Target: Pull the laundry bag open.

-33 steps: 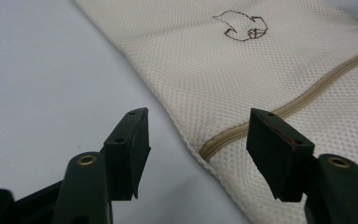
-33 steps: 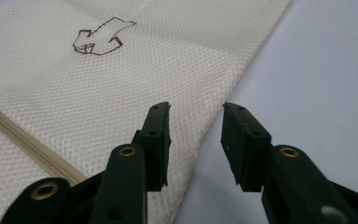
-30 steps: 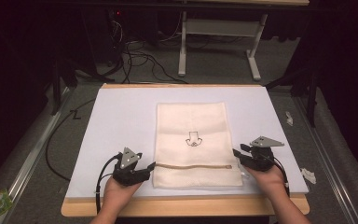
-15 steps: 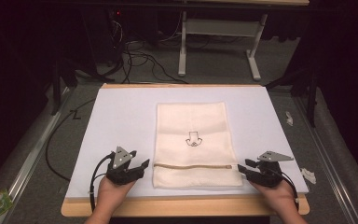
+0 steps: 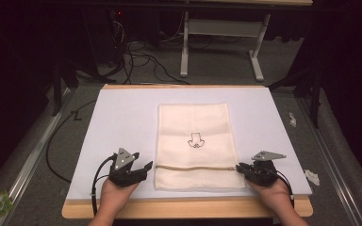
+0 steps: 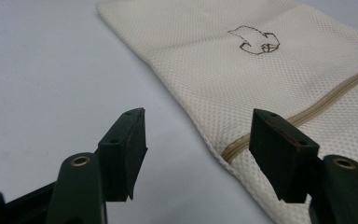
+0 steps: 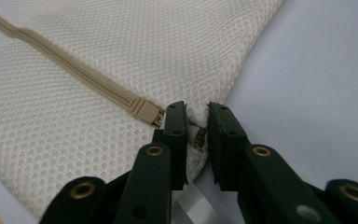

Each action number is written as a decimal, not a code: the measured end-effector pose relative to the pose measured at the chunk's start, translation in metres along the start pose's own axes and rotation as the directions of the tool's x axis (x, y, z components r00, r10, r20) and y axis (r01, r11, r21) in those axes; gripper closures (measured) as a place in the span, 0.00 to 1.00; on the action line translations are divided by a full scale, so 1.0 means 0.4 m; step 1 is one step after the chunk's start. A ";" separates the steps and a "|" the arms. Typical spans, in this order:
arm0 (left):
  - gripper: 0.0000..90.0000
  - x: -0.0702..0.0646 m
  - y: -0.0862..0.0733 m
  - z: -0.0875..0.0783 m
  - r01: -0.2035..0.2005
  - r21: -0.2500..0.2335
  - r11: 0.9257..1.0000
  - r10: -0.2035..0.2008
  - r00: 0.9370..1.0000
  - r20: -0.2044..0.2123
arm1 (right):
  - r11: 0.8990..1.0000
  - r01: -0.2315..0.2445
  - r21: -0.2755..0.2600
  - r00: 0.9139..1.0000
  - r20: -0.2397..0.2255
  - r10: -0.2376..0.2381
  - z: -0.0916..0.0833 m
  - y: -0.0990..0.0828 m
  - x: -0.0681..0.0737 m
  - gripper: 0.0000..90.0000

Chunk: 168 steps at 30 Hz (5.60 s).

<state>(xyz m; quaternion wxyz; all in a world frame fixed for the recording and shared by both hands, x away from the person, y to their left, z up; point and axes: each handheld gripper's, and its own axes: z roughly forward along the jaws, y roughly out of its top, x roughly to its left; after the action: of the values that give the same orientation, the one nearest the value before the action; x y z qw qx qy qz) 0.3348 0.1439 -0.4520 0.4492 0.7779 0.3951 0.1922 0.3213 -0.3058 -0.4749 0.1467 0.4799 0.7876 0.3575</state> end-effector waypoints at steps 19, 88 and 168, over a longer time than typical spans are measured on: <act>0.45 -0.054 0.026 0.043 0.011 0.004 1.000 -0.011 0.996 0.084 | 0.994 0.044 -0.105 0.999 0.020 -0.042 -0.044 0.023 0.028 0.94; 0.90 -0.458 0.129 0.348 0.036 0.018 0.999 -0.040 0.931 0.362 | 0.970 0.090 -0.226 0.996 0.002 -0.092 -0.073 0.033 0.060 0.96; 0.97 -0.002 -0.019 0.083 0.099 0.173 0.980 -0.123 0.984 0.128 | 0.977 0.011 -0.213 0.997 0.078 0.006 -0.079 0.028 0.006 0.94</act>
<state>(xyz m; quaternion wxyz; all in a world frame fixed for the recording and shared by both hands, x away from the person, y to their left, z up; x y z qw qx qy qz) 0.3527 0.1273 -0.4759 0.4193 0.8007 0.4205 0.0790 0.3092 -0.3140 -0.4445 0.2286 0.4740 0.7390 0.4207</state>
